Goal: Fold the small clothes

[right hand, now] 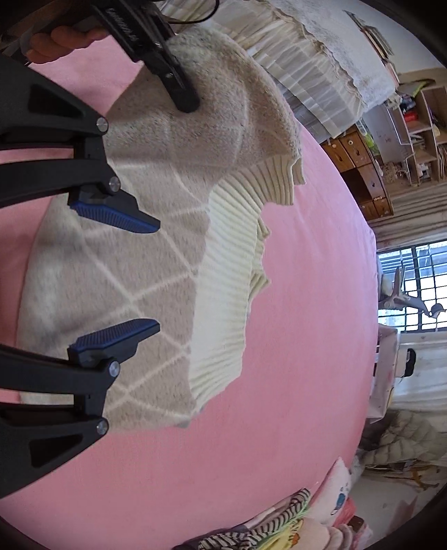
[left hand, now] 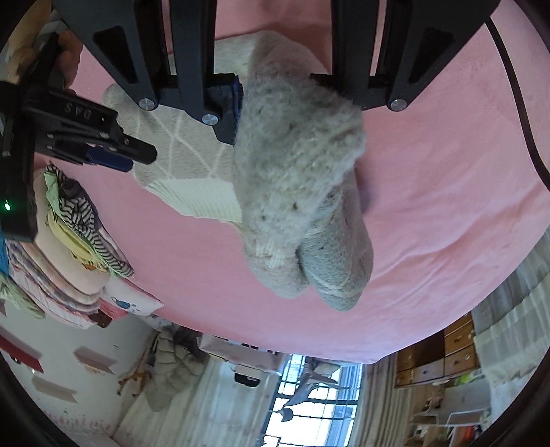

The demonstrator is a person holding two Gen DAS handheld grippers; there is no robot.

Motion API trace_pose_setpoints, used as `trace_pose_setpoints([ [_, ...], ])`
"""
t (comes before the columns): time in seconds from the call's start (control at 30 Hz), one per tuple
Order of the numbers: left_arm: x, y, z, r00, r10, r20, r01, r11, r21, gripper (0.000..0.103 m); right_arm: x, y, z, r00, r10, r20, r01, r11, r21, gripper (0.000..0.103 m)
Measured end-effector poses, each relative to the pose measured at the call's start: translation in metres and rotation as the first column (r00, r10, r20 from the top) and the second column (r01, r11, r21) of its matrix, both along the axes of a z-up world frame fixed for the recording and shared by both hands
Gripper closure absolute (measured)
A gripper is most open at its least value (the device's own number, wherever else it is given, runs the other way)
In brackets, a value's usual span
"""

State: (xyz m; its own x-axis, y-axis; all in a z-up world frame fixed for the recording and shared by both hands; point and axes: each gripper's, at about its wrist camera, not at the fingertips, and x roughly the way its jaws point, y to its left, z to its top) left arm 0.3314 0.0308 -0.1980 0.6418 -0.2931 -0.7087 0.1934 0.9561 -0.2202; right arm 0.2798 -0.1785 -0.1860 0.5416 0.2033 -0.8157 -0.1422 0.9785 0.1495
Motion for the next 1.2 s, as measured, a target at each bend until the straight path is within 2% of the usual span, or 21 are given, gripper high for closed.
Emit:
trace_pose_setpoints([
  [0.2, -0.005, -0.064, 0.004, 0.996, -0.086, 0.034, 0.085, 0.996, 0.028, 0.080, 0.016, -0.047, -0.003, 0.999, -0.010, -0.051, 0.015, 0.995, 0.101, 0.051],
  [0.3, -0.010, -0.099, -0.011, 0.992, -0.124, 0.017, 0.123, 0.991, 0.052, 0.080, 0.023, -0.062, -0.002, 0.997, 0.016, -0.082, 0.000, 0.981, 0.196, 0.051],
  [0.4, -0.014, -0.120, -0.027, 0.989, -0.145, -0.012, 0.145, 0.988, 0.060, 0.080, 0.032, -0.075, -0.002, 0.994, 0.013, -0.106, 0.013, 0.971, 0.238, 0.050],
  [0.47, -0.020, -0.132, -0.038, 0.988, -0.153, -0.021, 0.154, 0.985, 0.083, 0.080, 0.038, -0.084, -0.009, 0.990, 0.008, -0.144, 0.033, 0.958, 0.284, 0.041],
  [0.63, -0.025, -0.147, -0.047, 0.988, -0.151, -0.007, 0.151, 0.978, 0.145, 0.080, 0.053, -0.102, -0.028, 0.975, -0.005, -0.223, 0.100, 0.905, 0.413, 0.040],
  [0.67, -0.026, -0.148, -0.048, 0.990, -0.144, -0.007, 0.143, 0.978, 0.149, 0.080, 0.057, -0.103, -0.031, 0.972, -0.003, -0.233, 0.105, 0.899, 0.425, 0.037],
  [0.73, -0.024, -0.155, -0.048, 0.992, -0.128, -0.011, 0.128, 0.980, 0.153, 0.080, 0.067, -0.100, -0.037, 0.967, 0.010, -0.256, 0.108, 0.891, 0.441, 0.033],
  [0.9, -0.023, -0.159, -0.050, 0.994, -0.100, -0.031, 0.104, 0.979, 0.173, 0.080, 0.090, -0.082, -0.044, 0.957, 0.054, -0.287, 0.091, 0.879, 0.469, 0.033],
  [1.1, -0.015, -0.159, -0.045, 0.997, -0.042, -0.064, 0.052, 0.985, 0.165, 0.080, 0.106, -0.057, -0.051, 0.926, 0.101, -0.365, 0.063, 0.910, 0.410, 0.033],
  [1.2, -0.011, -0.159, -0.043, 0.996, -0.024, -0.086, 0.038, 0.986, 0.165, 0.080, 0.104, -0.055, -0.052, 0.917, 0.126, -0.379, 0.042, 0.914, 0.404, 0.048],
])
